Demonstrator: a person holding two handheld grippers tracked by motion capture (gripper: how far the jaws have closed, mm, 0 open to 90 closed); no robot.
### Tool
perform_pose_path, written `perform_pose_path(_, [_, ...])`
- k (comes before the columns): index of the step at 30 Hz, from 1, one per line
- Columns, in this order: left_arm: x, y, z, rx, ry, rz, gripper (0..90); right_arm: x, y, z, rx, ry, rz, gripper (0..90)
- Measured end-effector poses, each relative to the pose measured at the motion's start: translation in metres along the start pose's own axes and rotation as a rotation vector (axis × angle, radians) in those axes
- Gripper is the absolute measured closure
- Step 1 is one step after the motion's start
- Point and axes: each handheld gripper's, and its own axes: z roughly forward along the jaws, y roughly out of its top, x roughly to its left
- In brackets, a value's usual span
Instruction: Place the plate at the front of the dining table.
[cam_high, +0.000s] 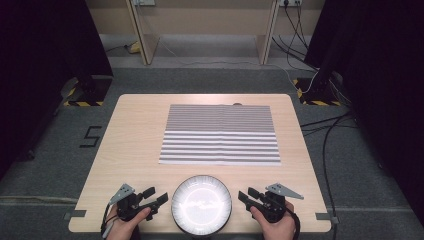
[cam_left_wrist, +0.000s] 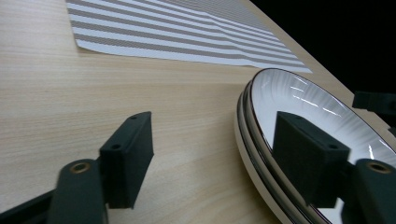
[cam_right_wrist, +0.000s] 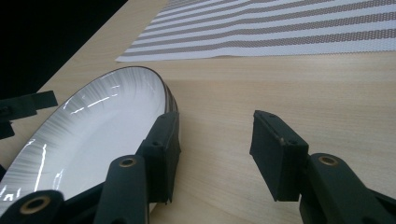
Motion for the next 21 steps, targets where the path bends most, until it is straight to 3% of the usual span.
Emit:
perform_pose_path(6, [-0.004,0.0,0.003,0.044,-0.029,0.02,40.6,0.003,0.006,-0.001,0.005,0.018,0.017,57.2])
perform_pose_path(10, [-0.006,0.002,0.002,0.05,-0.037,-0.015,46.0,0.007,0.009,0.0,0.028,0.011,0.003,59.2])
perform_pose_path(15, [-0.014,0.009,0.004,0.083,-0.034,0.015,49.6,0.016,0.011,0.005,0.093,-0.002,-0.014,64.5])
perform_pose_path(21, [-0.016,0.01,0.009,0.137,-0.049,-0.018,52.9,0.024,0.016,0.01,0.134,0.021,-0.02,72.0])
